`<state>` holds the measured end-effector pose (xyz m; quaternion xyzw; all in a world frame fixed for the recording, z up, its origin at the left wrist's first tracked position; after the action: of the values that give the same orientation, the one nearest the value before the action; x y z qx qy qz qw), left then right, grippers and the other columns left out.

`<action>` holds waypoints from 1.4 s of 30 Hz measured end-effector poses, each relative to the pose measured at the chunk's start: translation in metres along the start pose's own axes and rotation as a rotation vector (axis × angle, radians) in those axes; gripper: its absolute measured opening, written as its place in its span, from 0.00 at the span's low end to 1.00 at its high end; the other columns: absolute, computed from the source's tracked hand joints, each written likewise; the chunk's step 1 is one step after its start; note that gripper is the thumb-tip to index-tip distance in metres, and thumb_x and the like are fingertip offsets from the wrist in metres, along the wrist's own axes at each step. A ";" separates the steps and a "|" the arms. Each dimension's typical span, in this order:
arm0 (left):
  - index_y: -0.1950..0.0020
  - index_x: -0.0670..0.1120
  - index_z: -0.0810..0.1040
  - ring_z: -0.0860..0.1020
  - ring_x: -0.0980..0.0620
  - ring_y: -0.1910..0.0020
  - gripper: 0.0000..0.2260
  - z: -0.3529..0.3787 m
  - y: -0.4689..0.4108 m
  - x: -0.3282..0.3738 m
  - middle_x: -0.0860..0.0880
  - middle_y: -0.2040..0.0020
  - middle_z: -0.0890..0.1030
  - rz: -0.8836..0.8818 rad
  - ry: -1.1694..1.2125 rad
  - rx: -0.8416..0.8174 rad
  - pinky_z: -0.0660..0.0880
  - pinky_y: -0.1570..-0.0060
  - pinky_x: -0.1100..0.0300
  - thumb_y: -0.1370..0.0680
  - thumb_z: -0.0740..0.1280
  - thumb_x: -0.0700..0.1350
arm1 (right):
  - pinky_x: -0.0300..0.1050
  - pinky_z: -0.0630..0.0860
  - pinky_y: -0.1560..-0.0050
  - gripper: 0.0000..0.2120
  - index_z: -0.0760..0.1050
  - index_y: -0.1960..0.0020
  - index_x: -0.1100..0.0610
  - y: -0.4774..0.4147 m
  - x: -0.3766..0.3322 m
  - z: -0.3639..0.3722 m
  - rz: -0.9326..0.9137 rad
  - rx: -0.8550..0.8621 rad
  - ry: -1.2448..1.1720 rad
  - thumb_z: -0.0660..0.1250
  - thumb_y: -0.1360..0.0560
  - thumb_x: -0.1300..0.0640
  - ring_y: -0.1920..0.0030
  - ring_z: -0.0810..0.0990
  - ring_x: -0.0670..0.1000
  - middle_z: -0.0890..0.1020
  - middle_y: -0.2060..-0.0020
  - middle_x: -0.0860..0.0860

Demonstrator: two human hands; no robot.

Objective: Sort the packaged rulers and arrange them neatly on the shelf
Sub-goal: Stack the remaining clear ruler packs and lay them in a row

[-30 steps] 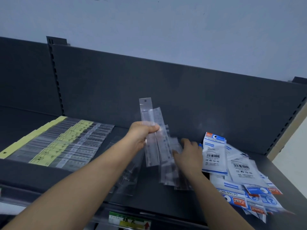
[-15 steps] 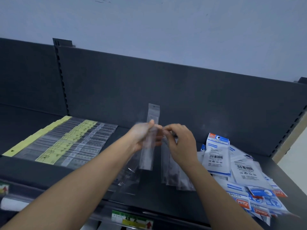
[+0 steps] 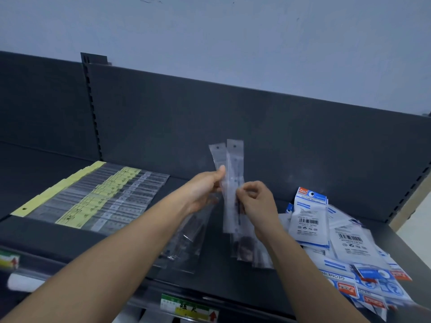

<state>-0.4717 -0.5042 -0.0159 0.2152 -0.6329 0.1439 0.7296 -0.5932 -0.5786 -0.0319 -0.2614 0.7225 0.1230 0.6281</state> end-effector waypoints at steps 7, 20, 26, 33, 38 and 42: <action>0.29 0.51 0.69 0.65 0.44 0.30 0.30 -0.045 0.002 -0.014 0.46 0.31 0.70 -0.215 -1.489 0.163 0.65 0.33 0.47 0.29 0.70 0.60 | 0.45 0.72 0.52 0.14 0.73 0.39 0.56 0.000 0.021 -0.019 -0.021 0.123 0.711 0.62 0.24 0.57 0.47 0.80 0.57 0.82 0.49 0.54; 0.61 0.45 0.77 0.79 0.48 0.59 0.07 -0.062 -0.004 -0.024 0.47 0.58 0.81 -0.120 -0.978 0.350 0.75 0.57 0.57 0.32 0.74 0.45 | 0.48 0.69 0.41 0.15 0.77 0.41 0.52 0.001 0.020 0.011 -0.176 0.015 0.994 0.65 0.25 0.48 0.40 0.71 0.55 0.78 0.41 0.51; 0.61 0.42 0.78 0.78 0.49 0.63 0.06 -0.066 -0.005 -0.021 0.45 0.63 0.80 -0.014 -0.494 0.359 0.75 0.59 0.55 0.31 0.74 0.40 | 0.39 0.72 0.48 0.12 0.81 0.45 0.56 -0.002 0.010 0.029 -0.134 -0.119 0.597 0.67 0.24 0.50 0.47 0.80 0.48 0.83 0.49 0.48; 0.66 0.45 0.76 0.69 0.55 0.76 0.11 -0.047 0.004 0.002 0.49 0.73 0.75 0.171 -0.202 0.233 0.66 0.73 0.65 0.25 0.69 0.35 | 0.50 0.77 0.42 0.11 0.79 0.46 0.60 -0.010 0.009 0.047 0.021 -0.167 0.079 0.68 0.23 0.53 0.49 0.81 0.53 0.84 0.51 0.54; 0.58 0.42 0.81 0.80 0.53 0.69 0.12 -0.032 0.007 0.002 0.47 0.66 0.83 0.166 -0.048 0.057 0.78 0.66 0.62 0.25 0.64 0.27 | 0.48 0.74 0.56 0.09 0.77 0.56 0.68 -0.009 -0.001 0.040 -0.059 -0.069 -0.151 0.70 0.25 0.60 0.61 0.77 0.51 0.80 0.64 0.56; 0.60 0.42 0.78 0.77 0.58 0.73 0.12 -0.026 0.004 0.001 0.51 0.71 0.79 0.181 -0.087 0.076 0.74 0.71 0.65 0.27 0.66 0.25 | 0.42 0.73 0.58 0.07 0.79 0.60 0.56 -0.009 -0.006 0.031 -0.065 -0.035 -0.174 0.69 0.25 0.65 0.63 0.76 0.46 0.80 0.66 0.50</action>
<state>-0.4506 -0.4877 -0.0169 0.1907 -0.6749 0.2238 0.6768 -0.5620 -0.5696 -0.0305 -0.2840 0.6543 0.1372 0.6874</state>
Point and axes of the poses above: each hand's wrist, its own y-axis away from the middle knuckle, its own z-axis out of the palm, x = y × z, the point moved 2 cm from there along -y, towards the middle knuckle
